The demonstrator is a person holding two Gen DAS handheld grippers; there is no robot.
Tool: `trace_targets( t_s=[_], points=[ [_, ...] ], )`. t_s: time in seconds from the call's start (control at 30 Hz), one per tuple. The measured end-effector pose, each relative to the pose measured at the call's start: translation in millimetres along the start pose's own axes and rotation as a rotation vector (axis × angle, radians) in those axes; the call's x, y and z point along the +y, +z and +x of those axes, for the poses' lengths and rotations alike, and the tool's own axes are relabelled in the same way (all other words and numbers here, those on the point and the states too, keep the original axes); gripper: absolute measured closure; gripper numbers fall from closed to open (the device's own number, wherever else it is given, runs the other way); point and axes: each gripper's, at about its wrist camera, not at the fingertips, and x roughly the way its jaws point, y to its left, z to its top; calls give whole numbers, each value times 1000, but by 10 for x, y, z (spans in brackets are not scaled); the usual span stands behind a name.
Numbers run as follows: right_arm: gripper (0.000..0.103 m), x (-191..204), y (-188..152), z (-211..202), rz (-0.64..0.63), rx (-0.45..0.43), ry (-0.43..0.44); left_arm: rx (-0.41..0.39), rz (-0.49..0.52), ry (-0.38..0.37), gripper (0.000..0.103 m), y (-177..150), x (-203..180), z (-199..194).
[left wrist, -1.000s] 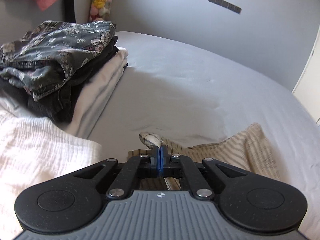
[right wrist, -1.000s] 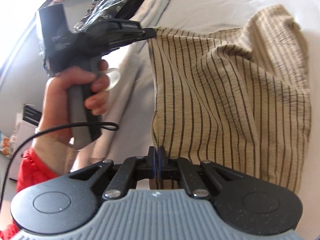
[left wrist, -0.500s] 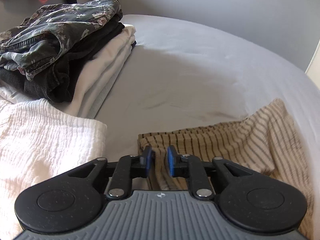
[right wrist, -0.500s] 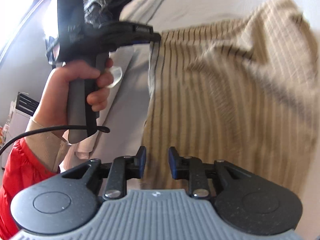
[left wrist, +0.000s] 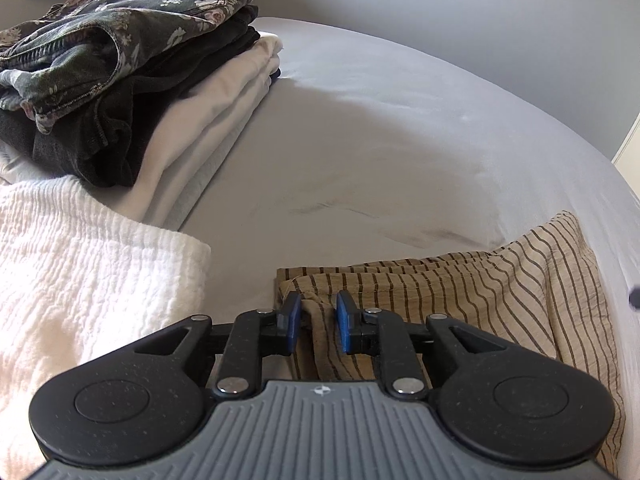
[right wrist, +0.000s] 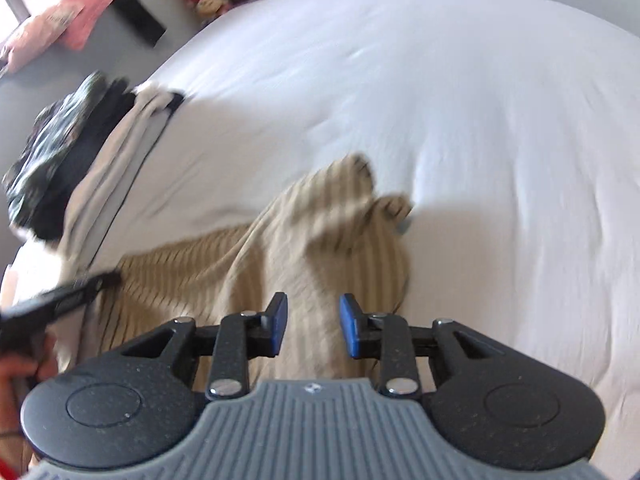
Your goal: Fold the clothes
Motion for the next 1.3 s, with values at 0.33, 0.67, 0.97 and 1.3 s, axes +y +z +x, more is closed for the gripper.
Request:
trace_targets(
  t_s=[0.33,0.67,0.97,1.3],
  points=[
    [39,-705,509,565,266,-22,73,9,-46,-6,90,-24,54,165],
    [97,-635,432,834,204,-25,88,-49,-48,-25,101,-18,69,132],
    [99,-654,427,878,154,-83,74,-64,1,47,102,-41,-21,173],
    [70,-662,287,690,108,-120,31,-65,30,123,84,-60,-151,48]
  ],
)
